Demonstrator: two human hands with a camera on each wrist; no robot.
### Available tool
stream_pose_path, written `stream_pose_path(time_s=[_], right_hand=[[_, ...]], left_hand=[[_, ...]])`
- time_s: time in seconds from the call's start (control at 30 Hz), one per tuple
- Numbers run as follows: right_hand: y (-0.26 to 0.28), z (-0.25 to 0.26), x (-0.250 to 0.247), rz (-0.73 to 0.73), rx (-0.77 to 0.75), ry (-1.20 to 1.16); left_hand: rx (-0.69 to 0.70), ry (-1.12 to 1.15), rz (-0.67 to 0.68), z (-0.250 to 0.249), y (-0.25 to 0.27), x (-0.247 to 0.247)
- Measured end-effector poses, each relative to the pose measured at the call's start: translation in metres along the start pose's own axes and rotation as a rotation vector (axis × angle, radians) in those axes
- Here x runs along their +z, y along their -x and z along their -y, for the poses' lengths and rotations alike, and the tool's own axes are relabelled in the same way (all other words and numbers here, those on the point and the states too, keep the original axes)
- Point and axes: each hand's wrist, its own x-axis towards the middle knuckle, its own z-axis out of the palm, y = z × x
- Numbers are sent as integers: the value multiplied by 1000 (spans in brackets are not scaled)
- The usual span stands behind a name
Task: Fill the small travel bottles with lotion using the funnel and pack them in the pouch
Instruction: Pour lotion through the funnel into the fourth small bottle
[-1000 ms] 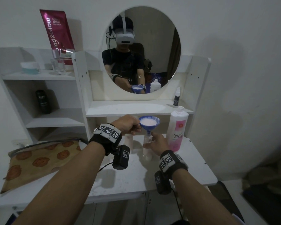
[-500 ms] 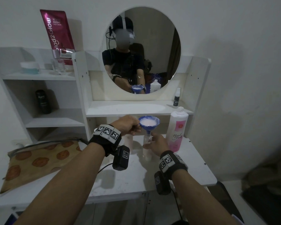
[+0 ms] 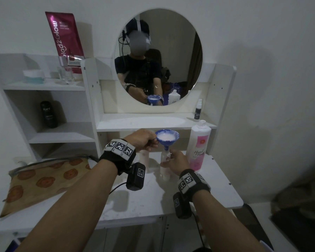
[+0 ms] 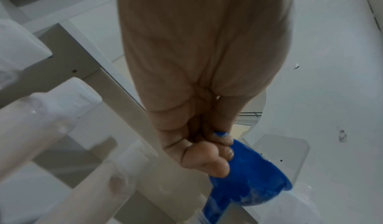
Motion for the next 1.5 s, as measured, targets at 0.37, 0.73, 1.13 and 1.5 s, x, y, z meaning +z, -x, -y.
stream_pose_path(time_s=[0.37,0.73,1.13,1.5], right_hand=[[3,2,-2,9,-7,-3],[4,6,-2,18,-3,23],[7,8,-5,23,-7,31],[8,9,-6,16,10,30]], left_hand=[[-2,-5,-12,0,-1,1],[4,-12,-1,1,-2,1],[-5,-5,-3,1,-3,1],[-5,0,3,2,-3,0]])
